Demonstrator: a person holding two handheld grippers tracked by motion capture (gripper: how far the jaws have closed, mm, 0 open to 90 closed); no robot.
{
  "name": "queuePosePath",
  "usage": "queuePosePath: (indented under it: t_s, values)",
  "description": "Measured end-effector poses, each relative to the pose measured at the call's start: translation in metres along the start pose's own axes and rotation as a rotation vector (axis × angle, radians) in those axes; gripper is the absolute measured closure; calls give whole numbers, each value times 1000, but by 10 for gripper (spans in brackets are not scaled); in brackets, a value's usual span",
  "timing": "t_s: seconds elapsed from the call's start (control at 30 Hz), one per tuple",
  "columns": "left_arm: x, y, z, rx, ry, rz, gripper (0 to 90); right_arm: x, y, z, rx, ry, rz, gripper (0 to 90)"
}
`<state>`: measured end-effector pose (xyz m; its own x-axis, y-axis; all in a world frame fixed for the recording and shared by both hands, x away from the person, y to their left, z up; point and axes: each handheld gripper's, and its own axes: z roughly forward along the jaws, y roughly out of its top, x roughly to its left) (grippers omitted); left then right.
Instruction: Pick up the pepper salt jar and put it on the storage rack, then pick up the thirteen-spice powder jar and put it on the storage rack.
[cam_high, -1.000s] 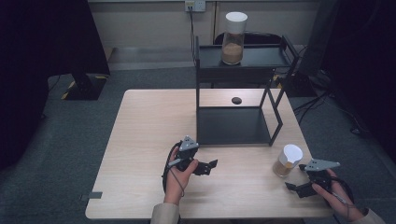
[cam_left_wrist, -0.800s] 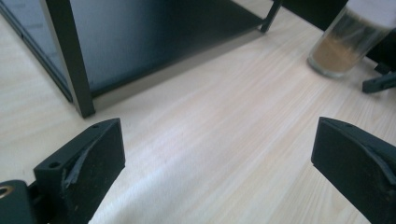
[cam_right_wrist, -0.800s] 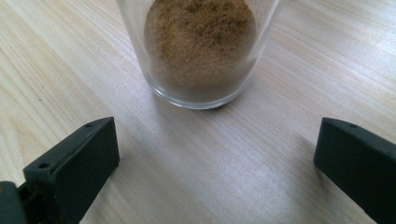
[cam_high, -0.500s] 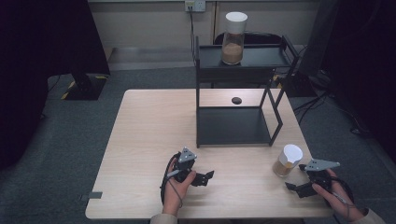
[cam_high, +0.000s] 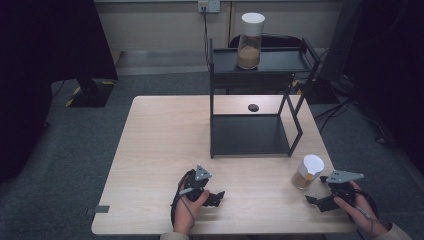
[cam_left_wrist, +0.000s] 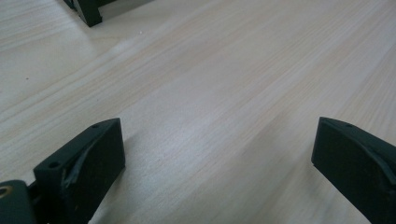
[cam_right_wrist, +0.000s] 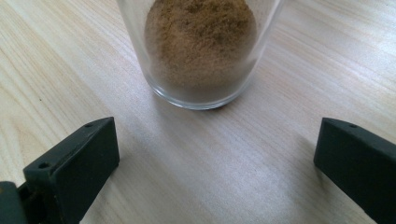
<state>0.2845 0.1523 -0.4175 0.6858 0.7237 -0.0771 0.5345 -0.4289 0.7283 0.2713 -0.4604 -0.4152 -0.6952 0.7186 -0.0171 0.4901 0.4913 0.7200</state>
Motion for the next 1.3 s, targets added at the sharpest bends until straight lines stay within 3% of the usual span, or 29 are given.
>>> queuePosePath:
  t_s: [0.1, 0.63, 0.93, 1.17, 1.3]
  values:
    - [-7, 1, 3, 15, 31, 76, 5, 0, 0, 0, 0, 1, -1, 0]
    - [-7, 1, 3, 14, 31, 72, 0, -4, -1, 0, -3, 16, -3, 0]
    - [-7, 1, 3, 14, 31, 73, 0, -10, -2, -4, -12, 29, 32, 14]
    - [-7, 1, 3, 15, 31, 73, 0, -8, -2, -7, -39, -12, 12, 11]
    - [-7, 1, 3, 15, 30, 74, 0, -11, -2, -9, -54, -6, 8, 12]
